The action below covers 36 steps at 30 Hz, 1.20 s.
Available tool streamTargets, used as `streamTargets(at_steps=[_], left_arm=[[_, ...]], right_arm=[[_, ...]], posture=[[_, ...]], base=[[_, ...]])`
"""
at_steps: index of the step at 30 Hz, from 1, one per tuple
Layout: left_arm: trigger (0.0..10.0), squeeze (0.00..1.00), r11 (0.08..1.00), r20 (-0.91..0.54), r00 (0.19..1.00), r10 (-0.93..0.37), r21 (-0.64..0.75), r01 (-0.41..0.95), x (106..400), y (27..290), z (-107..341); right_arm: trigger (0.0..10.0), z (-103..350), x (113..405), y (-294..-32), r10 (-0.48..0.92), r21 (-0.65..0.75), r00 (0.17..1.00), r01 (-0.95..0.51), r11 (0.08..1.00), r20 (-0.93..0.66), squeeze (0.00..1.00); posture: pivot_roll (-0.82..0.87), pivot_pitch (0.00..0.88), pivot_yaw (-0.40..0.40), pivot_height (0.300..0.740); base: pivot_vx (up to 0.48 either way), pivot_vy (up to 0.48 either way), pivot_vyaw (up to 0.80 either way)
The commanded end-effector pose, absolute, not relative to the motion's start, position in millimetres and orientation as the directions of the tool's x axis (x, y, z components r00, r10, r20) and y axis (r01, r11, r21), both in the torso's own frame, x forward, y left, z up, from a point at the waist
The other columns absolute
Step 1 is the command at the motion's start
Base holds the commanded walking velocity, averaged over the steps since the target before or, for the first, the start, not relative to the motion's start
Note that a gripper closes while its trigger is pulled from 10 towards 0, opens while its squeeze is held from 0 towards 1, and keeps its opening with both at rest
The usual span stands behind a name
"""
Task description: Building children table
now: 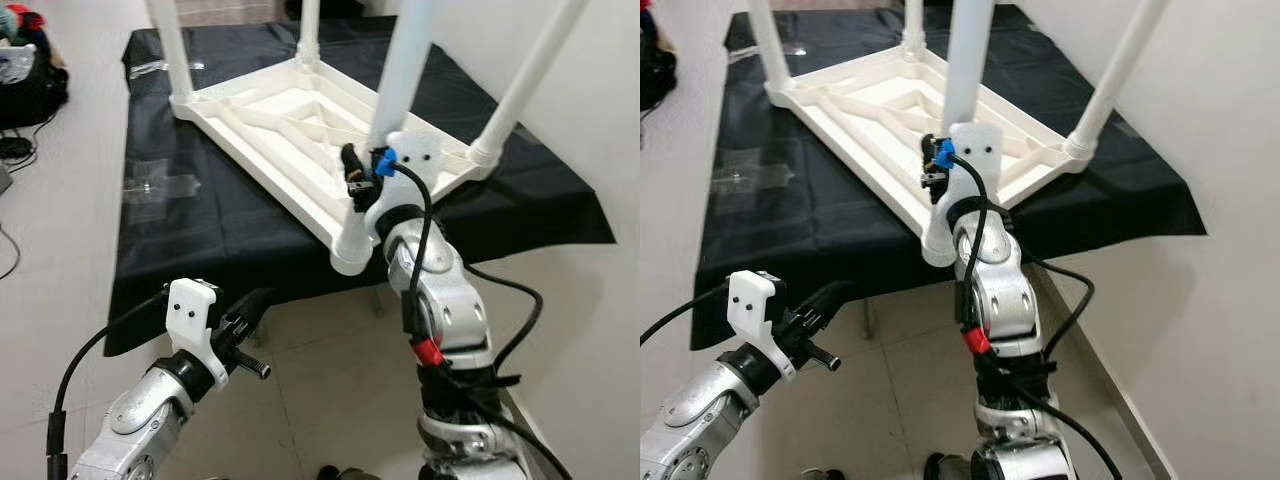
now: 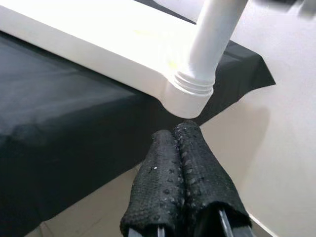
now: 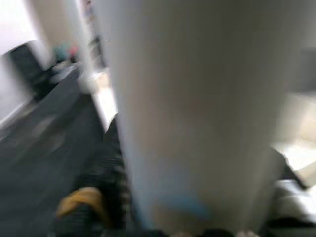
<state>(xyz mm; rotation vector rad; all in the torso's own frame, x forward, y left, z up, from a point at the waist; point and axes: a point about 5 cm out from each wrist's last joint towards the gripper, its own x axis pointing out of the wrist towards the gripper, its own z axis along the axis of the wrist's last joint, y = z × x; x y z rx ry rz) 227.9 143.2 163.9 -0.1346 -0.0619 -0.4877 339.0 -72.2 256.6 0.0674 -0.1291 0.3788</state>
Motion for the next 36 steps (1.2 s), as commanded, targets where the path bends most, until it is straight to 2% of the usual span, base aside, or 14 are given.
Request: streamTargets(at_steps=[1, 2, 4, 7, 9, 11, 17, 18, 19, 20, 24, 25, 32, 36], left_arm=[[10.0, 0.00, 0.874, 0.081, 0.882, -0.463, -0.123, 0.470, 225.3, 141.8, 161.5], [10.0, 0.00, 0.874, 0.081, 0.882, -0.463, -0.123, 0.470, 225.3, 141.8, 161.5], [10.0, 0.00, 0.873, 0.085, 0.882, -0.464, -0.126, 0.471, 222.4, 141.4, 163.2], [10.0, 0.00, 0.871, 0.086, 0.881, -0.466, -0.128, 0.474, 219.6, 141.3, 164.4], [10.0, 0.00, 0.871, 0.086, 0.881, -0.466, -0.128, 0.474, 219.6, 141.3, 164.4], [10.0, 0.00, 0.870, 0.085, 0.880, -0.467, -0.131, 0.475, 217.6, 141.3, 164.8], [10.0, 0.00, 0.871, 0.084, 0.880, -0.467, -0.131, 0.474, 217.1, 141.5, 165.1], [10.0, 0.00, 0.871, 0.084, 0.880, -0.467, -0.132, 0.474, 216.8, 141.4, 165.5], [10.0, 0.00, 0.870, 0.083, 0.880, -0.467, -0.132, 0.474, 217.0, 141.5, 165.5], [10.0, 0.00, 0.870, 0.082, 0.880, -0.468, -0.133, 0.475, 217.4, 141.5, 165.1], [10.0, 0.00, 0.870, 0.081, 0.880, -0.468, -0.133, 0.475, 218.0, 141.5, 164.6], [10.0, 0.00, 0.870, 0.080, 0.880, -0.468, -0.133, 0.475, 218.4, 141.5, 164.2], [10.0, 0.00, 0.872, 0.081, 0.881, -0.465, -0.132, 0.472, 219.3, 141.8, 164.1], [10.0, 0.00, 0.872, 0.082, 0.882, -0.465, -0.134, 0.472, 221.0, 142.2, 164.0]], right_arm=[[10.0, 261.1, 339.1, -70.0, 0.497, 0.047, 0.851, -0.510, 0.859, 0.169, 1.00], [10.0, 261.1, 339.1, -70.0, 0.497, 0.047, 0.851, -0.510, 0.859, 0.169, 1.00], [10.0, 273.8, 341.7, -89.3, 0.641, -0.046, 0.738, -0.648, 0.760, 0.211, 1.00], [10.0, 291.9, 347.1, -110.0, 0.712, -0.154, 0.668, -0.697, 0.701, 0.216, 1.00], [10.0, 291.9, 347.1, -110.0, 0.712, -0.154, 0.668, -0.697, 0.701, 0.216, 1.00], [10.0, 312.6, 347.4, -126.6, 0.784, -0.220, 0.585, -0.753, 0.620, 0.207, 1.00], [10.0, 320.4, 347.2, -133.9, 0.815, -0.236, 0.545, -0.780, 0.579, 0.198, 1.00], [10.0, 327.6, 348.3, -142.5, 0.845, -0.268, 0.507, -0.802, 0.534, 0.168, 1.00], [10.0, 335.9, 349.5, -148.2, 0.879, -0.280, 0.456, -0.833, 0.477, 0.142, 0.00], [10.0, 343.6, 349.3, -151.0, 0.906, -0.295, 0.405, -0.856, 0.424, 0.125, 0.00], [9.9, 349.0, 348.5, -152.2, 0.924, -0.298, 0.364, -0.875, 0.382, 0.117, 0.00], [0.0, 354.6, 346.8, -153.2, 0.940, -0.297, 0.319, -0.892, 0.340, 0.118, 0.00], [0.0, 359.8, 342.6, -157.4, 0.963, -0.304, 0.252, -0.914, 0.270, 0.098, 0.00], [0.0, 350.2, 341.7, -160.5, 0.938, -0.265, 0.332, -0.900, 0.346, 0.099, 0.00]], posture=[[-0.01, 0.209, -0.093, 0.740], [-0.01, 0.209, -0.093, 0.740], [0.00, 0.230, -0.094, 0.740], [0.00, 0.242, -0.095, 0.740], [0.00, 0.242, -0.095, 0.740], [0.00, 0.252, -0.098, 0.740], [0.00, 0.257, -0.099, 0.740], [0.00, 0.256, -0.098, 0.740], [0.00, 0.255, -0.093, 0.740], [0.00, 0.251, -0.092, 0.740], [0.00, 0.248, -0.093, 0.740], [0.00, 0.247, -0.090, 0.740], [-0.01, 0.241, -0.088, 0.740], [-0.02, 0.239, -0.090, 0.740]], base=[[0.000, 0.000, 0.00], [0.000, 0.000, 0.00], [0.000, 0.000, 0.00], [0.000, 0.000, 0.00], [0.000, 0.000, 0.00], [0.000, 0.000, 0.00], [0.000, 0.000, 0.00], [0.000, 0.000, 0.00], [0.000, 0.000, 0.00], [0.000, 0.000, 0.00], [0.000, 0.000, 0.00], [0.000, 0.000, 0.00], [0.000, 0.000, 0.00], [0.000, 0.000, 0.00]])
